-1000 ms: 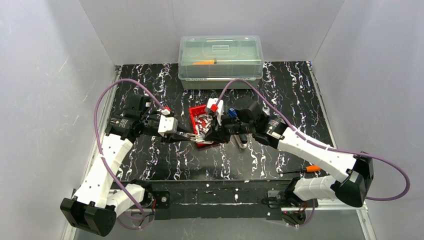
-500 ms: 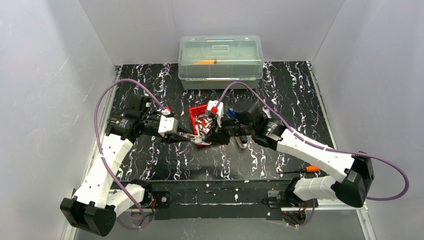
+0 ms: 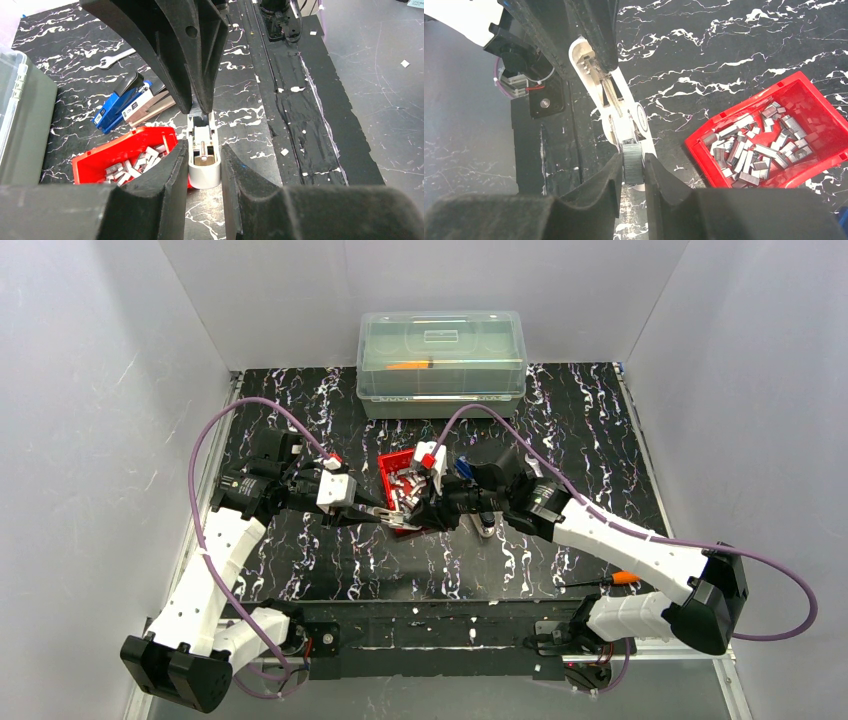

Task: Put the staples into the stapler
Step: Install the staple into the stapler, then close the stapler, then place the stapler at the center of the board.

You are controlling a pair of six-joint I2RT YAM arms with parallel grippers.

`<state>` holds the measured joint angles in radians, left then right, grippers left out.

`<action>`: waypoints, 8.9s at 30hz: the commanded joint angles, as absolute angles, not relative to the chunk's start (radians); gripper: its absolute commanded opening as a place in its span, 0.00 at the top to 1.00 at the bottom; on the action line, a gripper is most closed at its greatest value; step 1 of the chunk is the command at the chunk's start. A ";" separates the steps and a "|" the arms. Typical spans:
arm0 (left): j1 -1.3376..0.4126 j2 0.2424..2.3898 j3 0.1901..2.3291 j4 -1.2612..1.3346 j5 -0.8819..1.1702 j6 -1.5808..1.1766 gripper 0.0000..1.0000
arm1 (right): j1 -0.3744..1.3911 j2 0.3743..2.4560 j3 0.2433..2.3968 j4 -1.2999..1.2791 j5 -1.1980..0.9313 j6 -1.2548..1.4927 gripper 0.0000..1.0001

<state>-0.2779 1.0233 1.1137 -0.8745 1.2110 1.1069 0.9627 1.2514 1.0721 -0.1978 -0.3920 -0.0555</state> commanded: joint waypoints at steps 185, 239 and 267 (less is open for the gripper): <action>-0.512 1.197 1.012 -0.625 1.025 1.132 1.00 | 0.681 1.710 1.142 0.056 -1.028 0.650 0.98; -0.564 1.418 0.806 -0.725 0.460 1.328 0.70 | 0.602 1.538 1.029 -0.088 -0.950 0.531 0.84; -0.571 1.201 0.921 -0.788 0.503 1.121 0.02 | 0.557 1.499 1.152 -0.454 -0.547 0.290 0.44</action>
